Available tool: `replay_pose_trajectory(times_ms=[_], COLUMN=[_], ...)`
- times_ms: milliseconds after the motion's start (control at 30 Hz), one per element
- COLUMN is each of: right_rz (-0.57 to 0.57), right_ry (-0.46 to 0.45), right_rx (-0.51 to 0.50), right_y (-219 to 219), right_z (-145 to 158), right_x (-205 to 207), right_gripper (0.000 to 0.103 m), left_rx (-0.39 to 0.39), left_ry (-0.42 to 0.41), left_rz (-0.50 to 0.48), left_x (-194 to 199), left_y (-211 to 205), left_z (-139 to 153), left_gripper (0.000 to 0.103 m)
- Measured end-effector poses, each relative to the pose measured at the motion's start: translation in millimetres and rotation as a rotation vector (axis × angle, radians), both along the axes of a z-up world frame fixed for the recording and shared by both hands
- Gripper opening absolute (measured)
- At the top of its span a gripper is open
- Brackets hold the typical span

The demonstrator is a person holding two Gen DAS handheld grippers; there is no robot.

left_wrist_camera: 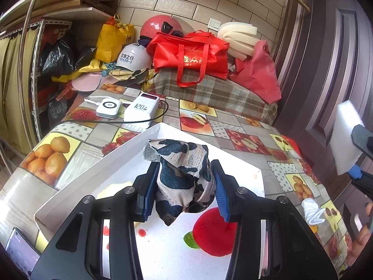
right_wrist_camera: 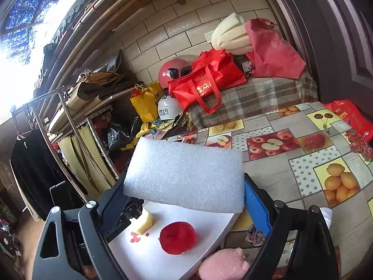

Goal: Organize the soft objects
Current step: 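Carry the cow-print cloth over the box with the left tool while the right tool carries the foam sheet there, then open the left tool to drop the cloth while the right tool drops the foam sheet into the box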

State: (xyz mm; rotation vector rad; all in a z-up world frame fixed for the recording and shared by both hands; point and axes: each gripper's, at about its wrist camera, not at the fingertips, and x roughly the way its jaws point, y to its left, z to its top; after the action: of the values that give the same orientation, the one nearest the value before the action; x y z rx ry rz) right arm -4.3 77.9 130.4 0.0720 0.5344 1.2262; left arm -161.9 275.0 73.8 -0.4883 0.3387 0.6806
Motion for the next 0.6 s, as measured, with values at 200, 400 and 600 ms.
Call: replay_pose_trajectory(times_ms=[200,400,600], right_rz=[0.029,0.003,-0.017], right_ry=[0.108,0.146,0.181], right_rx=[-0.044,-0.102,-0.17], right_y=[34.1,52.0,62.9], right_z=[-15.1,-44.2,-70.9], right_x=[4.3,5.5,9.9], right_gripper=[0.091,0.091,0.092], left_rx=[-0.045,-0.113,-0.123], left_ry=[-0.026,-0.038,-0.023], left_rz=[0.022,0.05,0.048], left_x=[-5.6,-10.7,-7.8], left_y=[7.9,20.7,20.7], left_z=[-3.8,-11.5,-13.5], left_gripper=[0.043,0.043,0.043])
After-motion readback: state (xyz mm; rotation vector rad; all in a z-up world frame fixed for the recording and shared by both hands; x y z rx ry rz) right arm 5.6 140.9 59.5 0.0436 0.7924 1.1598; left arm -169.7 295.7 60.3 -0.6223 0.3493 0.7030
